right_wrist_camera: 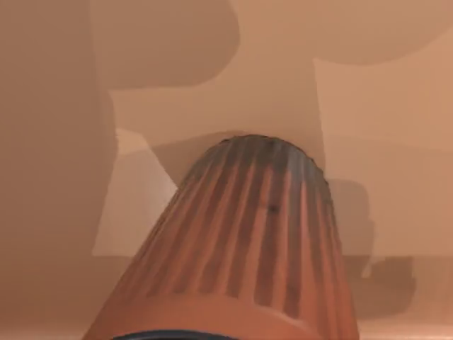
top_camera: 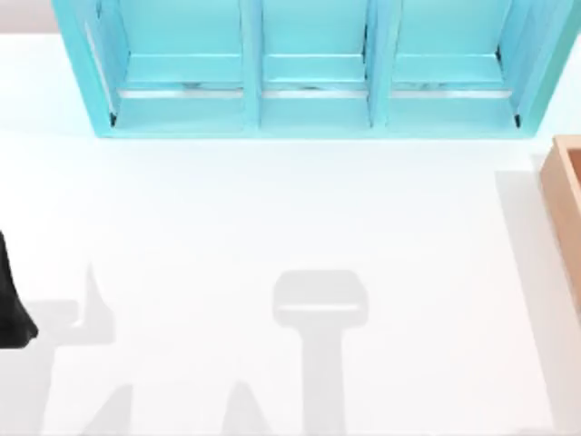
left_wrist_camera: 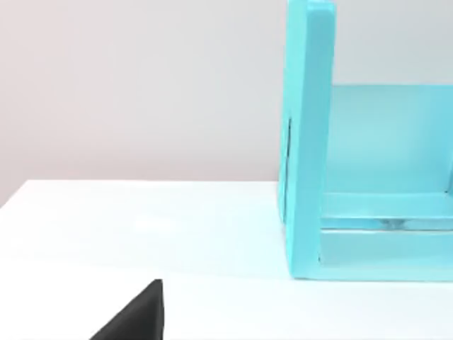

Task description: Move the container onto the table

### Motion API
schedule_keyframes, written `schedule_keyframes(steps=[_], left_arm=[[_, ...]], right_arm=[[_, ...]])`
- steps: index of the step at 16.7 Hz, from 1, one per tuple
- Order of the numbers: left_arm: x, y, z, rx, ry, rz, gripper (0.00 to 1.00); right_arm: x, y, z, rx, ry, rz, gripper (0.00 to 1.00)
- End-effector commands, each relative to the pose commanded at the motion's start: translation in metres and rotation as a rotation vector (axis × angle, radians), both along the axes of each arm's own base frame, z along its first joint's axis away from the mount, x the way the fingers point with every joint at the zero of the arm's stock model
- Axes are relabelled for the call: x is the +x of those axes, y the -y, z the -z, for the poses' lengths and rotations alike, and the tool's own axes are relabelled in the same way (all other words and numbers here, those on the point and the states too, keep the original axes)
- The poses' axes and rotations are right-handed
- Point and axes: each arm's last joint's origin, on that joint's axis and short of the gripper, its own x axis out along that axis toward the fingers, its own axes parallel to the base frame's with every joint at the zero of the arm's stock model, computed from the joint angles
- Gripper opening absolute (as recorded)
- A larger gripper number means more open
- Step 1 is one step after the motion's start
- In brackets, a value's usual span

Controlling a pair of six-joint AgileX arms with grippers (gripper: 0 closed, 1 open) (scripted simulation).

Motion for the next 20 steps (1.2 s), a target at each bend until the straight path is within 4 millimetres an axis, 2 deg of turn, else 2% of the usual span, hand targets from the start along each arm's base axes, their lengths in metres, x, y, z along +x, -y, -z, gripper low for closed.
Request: schedule_keyframes(steps=[6,16,18,20], left_arm=[[0.0,0.0,0.0,0.0,0.0,0.0,1.0],[0.0,0.0,0.0,0.0,0.0,0.0,1.0],[0.0,0.0,0.0,0.0,0.0,0.0,1.0],[0.0,0.0,0.0,0.0,0.0,0.0,1.0]], right_arm=[[0.0,0.0,0.0,0.0,0.0,0.0,0.02],[0.0,-0.001,-0.001,0.0,0.001,0.001,0.0],[0.005,-0.008,-0.01,-0.002,0.005,0.0,0.0],[0.011,-0.025,-0.028,-0.002,0.004,0.0,0.0]])
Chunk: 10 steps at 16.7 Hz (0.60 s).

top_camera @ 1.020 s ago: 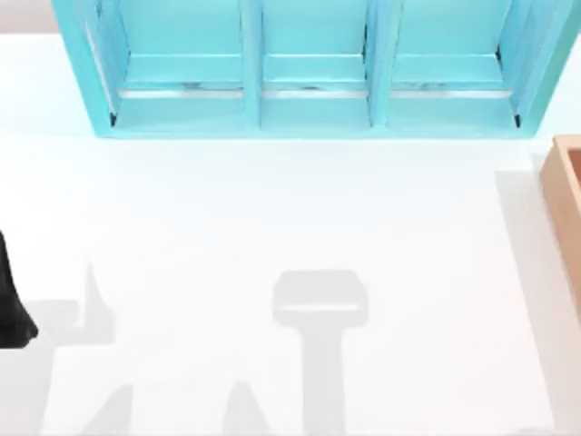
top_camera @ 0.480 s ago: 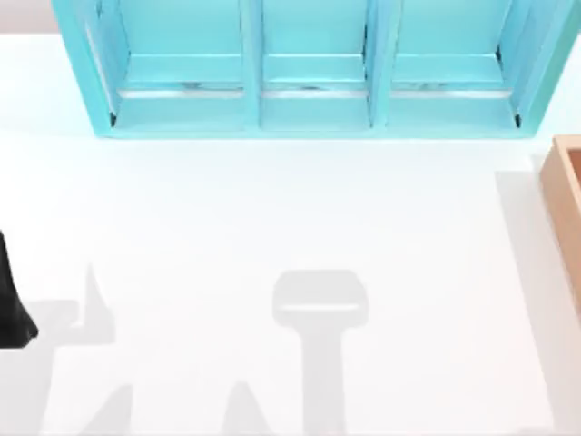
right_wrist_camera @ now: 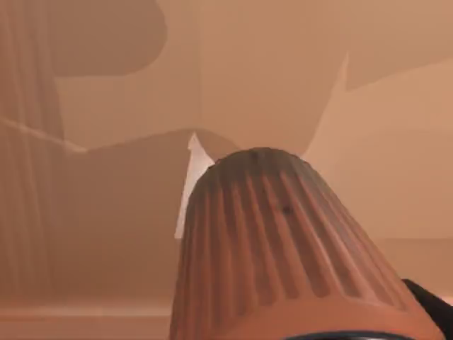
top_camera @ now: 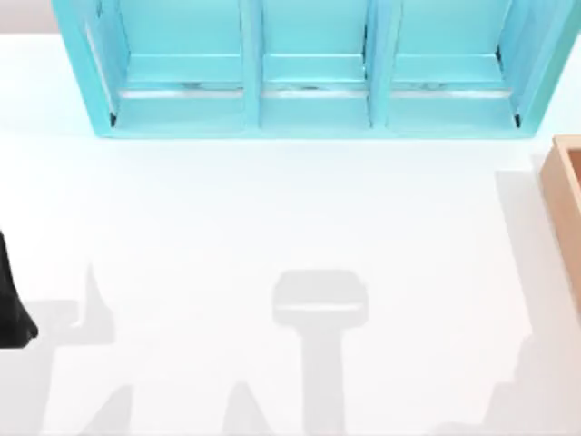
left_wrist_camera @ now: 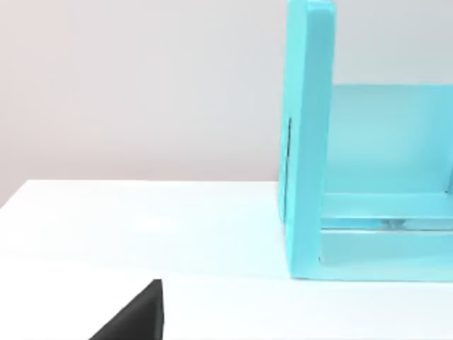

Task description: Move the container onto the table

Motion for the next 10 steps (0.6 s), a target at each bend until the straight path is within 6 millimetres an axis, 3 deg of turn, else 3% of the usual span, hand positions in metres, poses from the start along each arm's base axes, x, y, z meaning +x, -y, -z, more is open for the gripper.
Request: schedule_keyframes(steps=[5,7,10], left_arm=[[0.0,0.0,0.0,0.0,0.0,0.0,1.0],[0.0,0.0,0.0,0.0,0.0,0.0,1.0],[0.0,0.0,0.0,0.0,0.0,0.0,1.0]], right_arm=[[-0.003,-0.061,-0.054,0.006,-0.026,0.001,0.0],[-0.009,-0.073,-0.069,0.003,-0.009,0.001,0.0],[-0.01,-0.075,-0.072,0.002,-0.003,0.001,0.0]])
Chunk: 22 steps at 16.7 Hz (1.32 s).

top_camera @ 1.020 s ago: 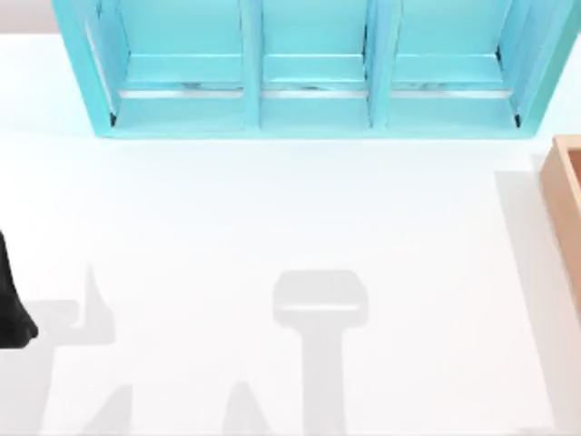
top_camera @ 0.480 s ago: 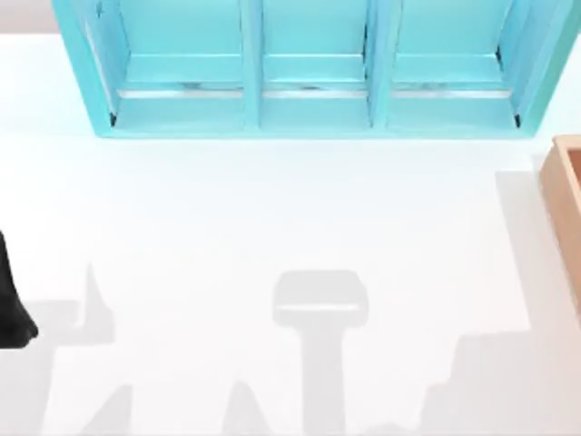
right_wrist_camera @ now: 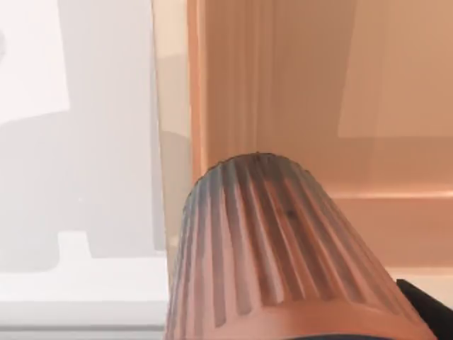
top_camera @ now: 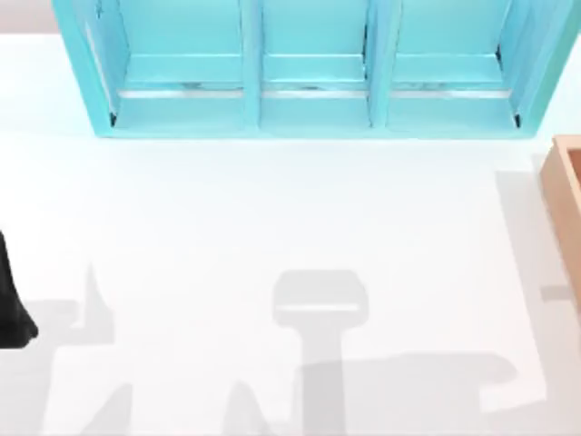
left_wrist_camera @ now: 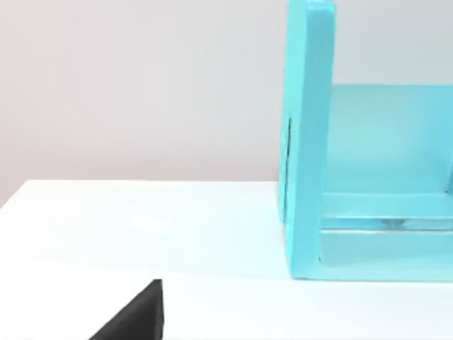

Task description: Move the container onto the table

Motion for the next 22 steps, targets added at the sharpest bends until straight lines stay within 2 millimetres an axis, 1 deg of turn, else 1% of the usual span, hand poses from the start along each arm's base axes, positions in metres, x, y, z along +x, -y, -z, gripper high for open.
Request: schedule_keyframes(steps=[4,5,7,9,11,14,16,19,22], left_arm=[[0.0,0.0,0.0,0.0,0.0,0.0,1.0],[0.0,0.0,0.0,0.0,0.0,0.0,1.0],[0.0,0.0,0.0,0.0,0.0,0.0,1.0],[0.0,0.0,0.0,0.0,0.0,0.0,1.0],[0.0,0.0,0.0,0.0,0.0,0.0,1.0],[0.0,0.0,0.0,0.0,0.0,0.0,1.0],[0.0,0.0,0.0,0.0,0.0,0.0,1.0],[0.0,0.0,0.0,0.0,0.0,0.0,1.0],[0.0,0.0,0.0,0.0,0.0,0.0,1.0]], right_arm=[[0.001,-0.002,0.002,0.001,-0.004,0.003,0.0],[0.002,-0.006,0.001,0.0,-0.003,0.0,0.0],[0.005,-0.021,0.0,-0.006,-0.003,-0.01,0.0],[0.008,-0.045,-0.001,-0.013,-0.006,-0.021,0.0],[0.006,-0.076,-0.002,-0.022,-0.008,-0.034,0.0],[-0.007,-0.127,-0.002,-0.035,-0.012,-0.058,0.0],[-0.018,-0.153,-0.002,-0.043,-0.014,-0.061,0.0],[-0.036,-0.184,-0.001,-0.054,-0.015,-0.048,0.0],[-0.051,-0.202,0.0,-0.062,-0.016,-0.027,0.0]])
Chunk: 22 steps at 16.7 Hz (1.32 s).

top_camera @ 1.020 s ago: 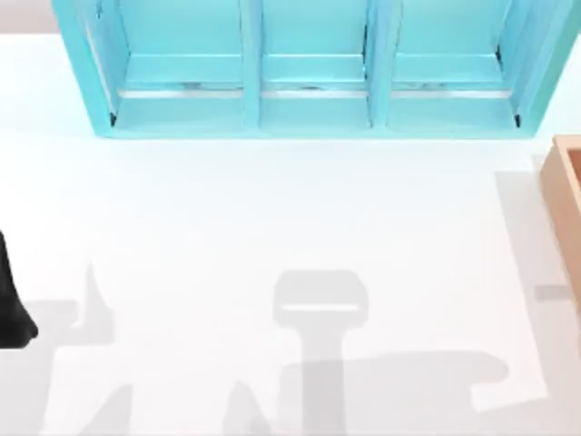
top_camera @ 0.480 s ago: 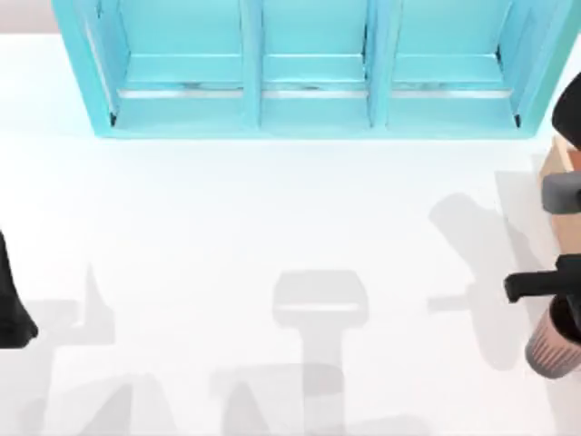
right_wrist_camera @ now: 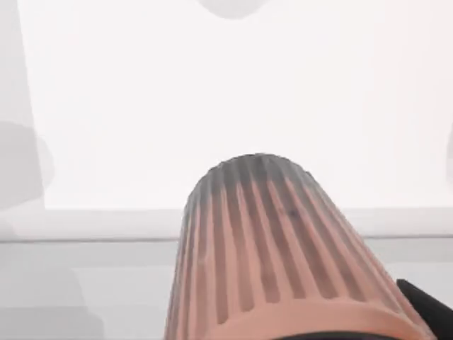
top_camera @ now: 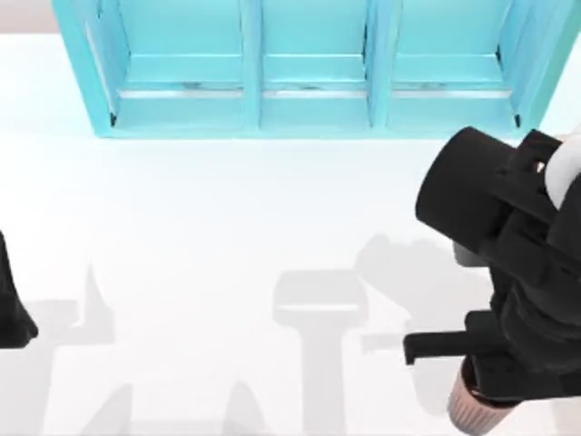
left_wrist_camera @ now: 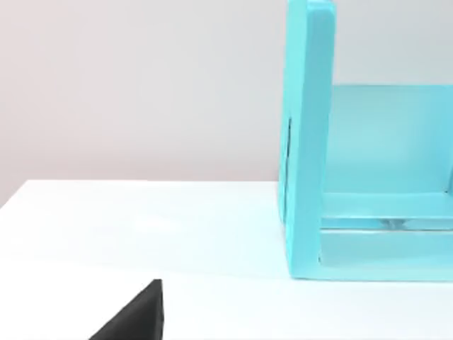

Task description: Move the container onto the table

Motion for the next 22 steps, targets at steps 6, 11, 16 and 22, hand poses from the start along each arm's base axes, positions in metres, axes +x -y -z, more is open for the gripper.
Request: schedule_keyframes(steps=[6,11,16,22], left_arm=[[0.0,0.0,0.0,0.0,0.0,0.0,1.0],[0.0,0.0,0.0,0.0,0.0,0.0,1.0],[0.0,0.0,0.0,0.0,0.0,0.0,1.0],[0.0,0.0,0.0,0.0,0.0,0.0,1.0]], right_arm=[[-0.009,-0.012,0.001,-0.012,-0.005,0.027,0.0],[-0.009,-0.012,0.007,-0.013,-0.006,0.028,0.0],[-0.009,-0.016,0.047,-0.005,-0.001,0.023,0.0],[-0.01,-0.016,0.066,-0.012,-0.005,0.027,0.0]])
